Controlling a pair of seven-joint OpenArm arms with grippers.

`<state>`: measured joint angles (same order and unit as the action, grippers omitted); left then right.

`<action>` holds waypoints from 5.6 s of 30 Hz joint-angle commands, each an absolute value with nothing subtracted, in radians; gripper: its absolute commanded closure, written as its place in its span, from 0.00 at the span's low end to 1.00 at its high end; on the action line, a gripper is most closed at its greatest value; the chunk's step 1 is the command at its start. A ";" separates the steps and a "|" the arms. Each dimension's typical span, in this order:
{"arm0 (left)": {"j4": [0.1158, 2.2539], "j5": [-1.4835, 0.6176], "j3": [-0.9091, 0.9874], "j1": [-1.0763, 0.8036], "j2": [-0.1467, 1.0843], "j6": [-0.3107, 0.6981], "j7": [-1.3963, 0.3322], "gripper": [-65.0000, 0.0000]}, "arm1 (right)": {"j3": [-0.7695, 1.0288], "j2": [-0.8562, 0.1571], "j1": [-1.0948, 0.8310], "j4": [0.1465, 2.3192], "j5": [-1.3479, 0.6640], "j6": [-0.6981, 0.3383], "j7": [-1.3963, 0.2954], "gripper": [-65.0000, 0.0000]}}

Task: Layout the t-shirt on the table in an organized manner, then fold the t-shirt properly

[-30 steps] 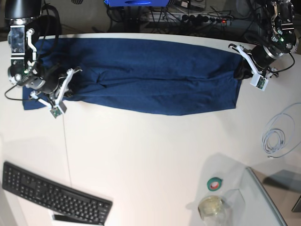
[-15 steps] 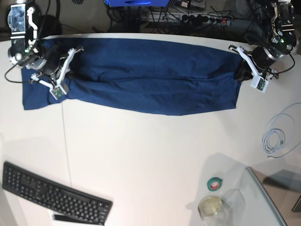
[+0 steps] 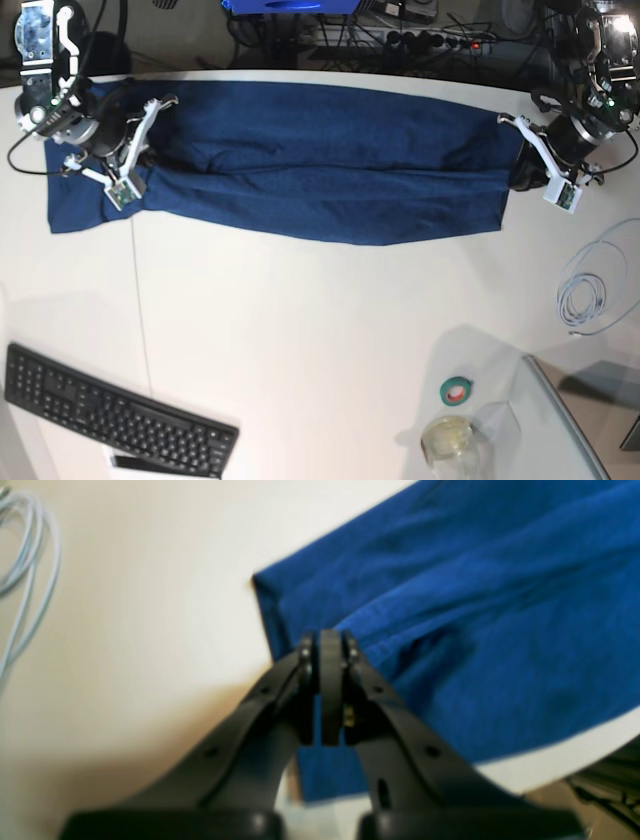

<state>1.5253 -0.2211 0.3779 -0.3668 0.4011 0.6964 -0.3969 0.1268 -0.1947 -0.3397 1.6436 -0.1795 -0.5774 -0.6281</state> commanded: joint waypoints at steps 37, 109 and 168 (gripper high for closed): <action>1.251 -0.027 0.320 -0.157 0.272 0.698 -0.357 1.00 | 0.406 -0.288 0.090 0.898 -0.186 -0.452 -0.318 0.98; 1.632 -0.071 0.437 -0.435 0.297 0.698 -0.360 1.00 | 0.044 -0.131 -0.231 1.661 -0.188 -0.450 -0.595 0.98; 1.359 -0.685 0.647 -0.292 0.344 0.698 -0.605 0.15 | 0.565 -0.044 -0.220 1.524 -0.188 -0.450 -0.449 0.97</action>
